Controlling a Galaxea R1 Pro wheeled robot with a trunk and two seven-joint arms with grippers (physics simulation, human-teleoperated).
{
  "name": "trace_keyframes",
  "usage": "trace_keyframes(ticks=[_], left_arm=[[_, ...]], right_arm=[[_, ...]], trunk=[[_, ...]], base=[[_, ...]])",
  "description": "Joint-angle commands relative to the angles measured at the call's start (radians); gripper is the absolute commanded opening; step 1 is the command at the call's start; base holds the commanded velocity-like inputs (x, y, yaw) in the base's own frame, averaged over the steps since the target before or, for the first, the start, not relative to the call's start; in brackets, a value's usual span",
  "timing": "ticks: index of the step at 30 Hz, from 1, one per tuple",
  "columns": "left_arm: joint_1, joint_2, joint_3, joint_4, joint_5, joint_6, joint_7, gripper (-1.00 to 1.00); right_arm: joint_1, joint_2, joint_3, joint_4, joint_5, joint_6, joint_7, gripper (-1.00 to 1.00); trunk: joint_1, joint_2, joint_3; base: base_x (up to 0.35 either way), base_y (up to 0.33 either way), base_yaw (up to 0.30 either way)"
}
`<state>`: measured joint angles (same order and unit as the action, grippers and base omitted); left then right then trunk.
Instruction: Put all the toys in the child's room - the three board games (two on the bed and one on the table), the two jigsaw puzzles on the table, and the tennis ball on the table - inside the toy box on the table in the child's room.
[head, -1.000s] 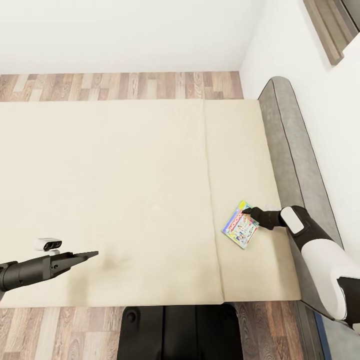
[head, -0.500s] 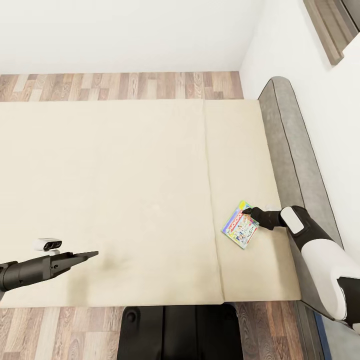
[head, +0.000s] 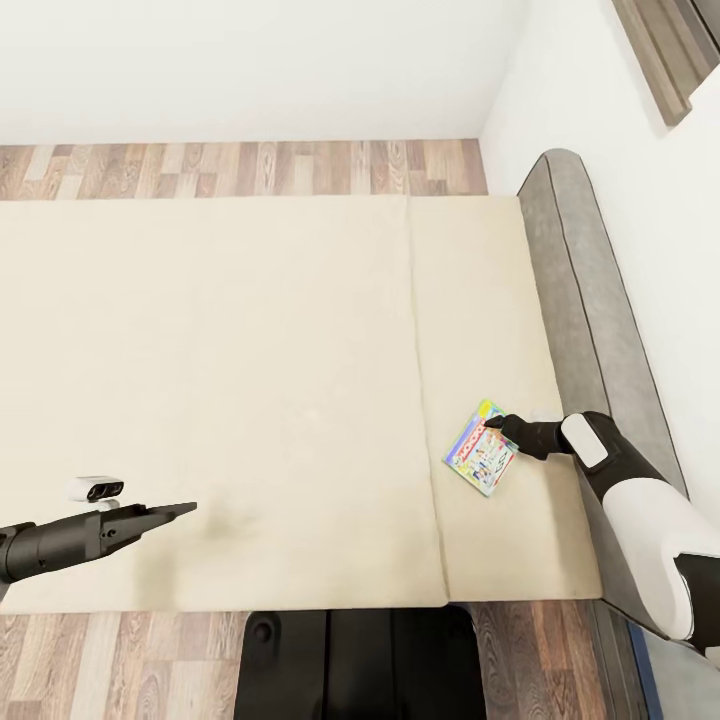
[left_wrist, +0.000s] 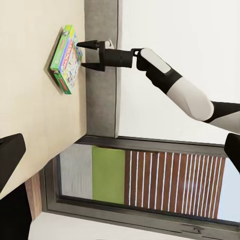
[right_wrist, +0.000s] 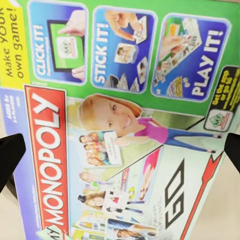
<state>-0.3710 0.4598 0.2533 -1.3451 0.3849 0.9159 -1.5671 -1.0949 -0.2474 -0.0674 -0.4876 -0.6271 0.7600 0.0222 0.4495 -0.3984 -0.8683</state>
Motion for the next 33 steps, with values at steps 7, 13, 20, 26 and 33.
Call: trace_keyframes(ticks=[7,13,20,26,33], left_arm=[[0.0,0.0,0.0,0.0,0.0,0.011,-0.004,1.0],[0.0,0.0,0.0,0.0,-0.001,0.011,-0.004,1.0],[0.0,0.0,0.0,0.0,-0.001,0.011,-0.004,1.0],[0.0,0.0,0.0,0.0,-0.001,0.011,-0.004,1.0],[0.0,0.0,0.0,0.0,-0.001,0.011,-0.004,1.0]], right_arm=[[0.001,0.0,-0.005,0.0,0.003,0.004,0.002,1.0],[0.001,0.0,-0.005,0.0,0.003,0.003,0.002,1.0],[0.001,0.0,-0.005,0.0,0.003,0.002,0.002,1.0],[0.001,0.0,-0.005,0.0,0.003,0.002,0.002,1.0],[0.001,0.0,-0.005,0.0,0.003,0.004,0.002,1.0]], trunk=[[0.001,-0.002,-0.007],[0.001,-0.002,-0.006],[0.001,-0.002,0.001],[0.001,-0.002,0.005],[0.001,-0.002,0.006]], base=[[0.0,0.0,0.0],[0.0,0.0,0.0],[0.0,0.0,0.0],[0.0,0.0,0.0],[0.0,0.0,0.0]])
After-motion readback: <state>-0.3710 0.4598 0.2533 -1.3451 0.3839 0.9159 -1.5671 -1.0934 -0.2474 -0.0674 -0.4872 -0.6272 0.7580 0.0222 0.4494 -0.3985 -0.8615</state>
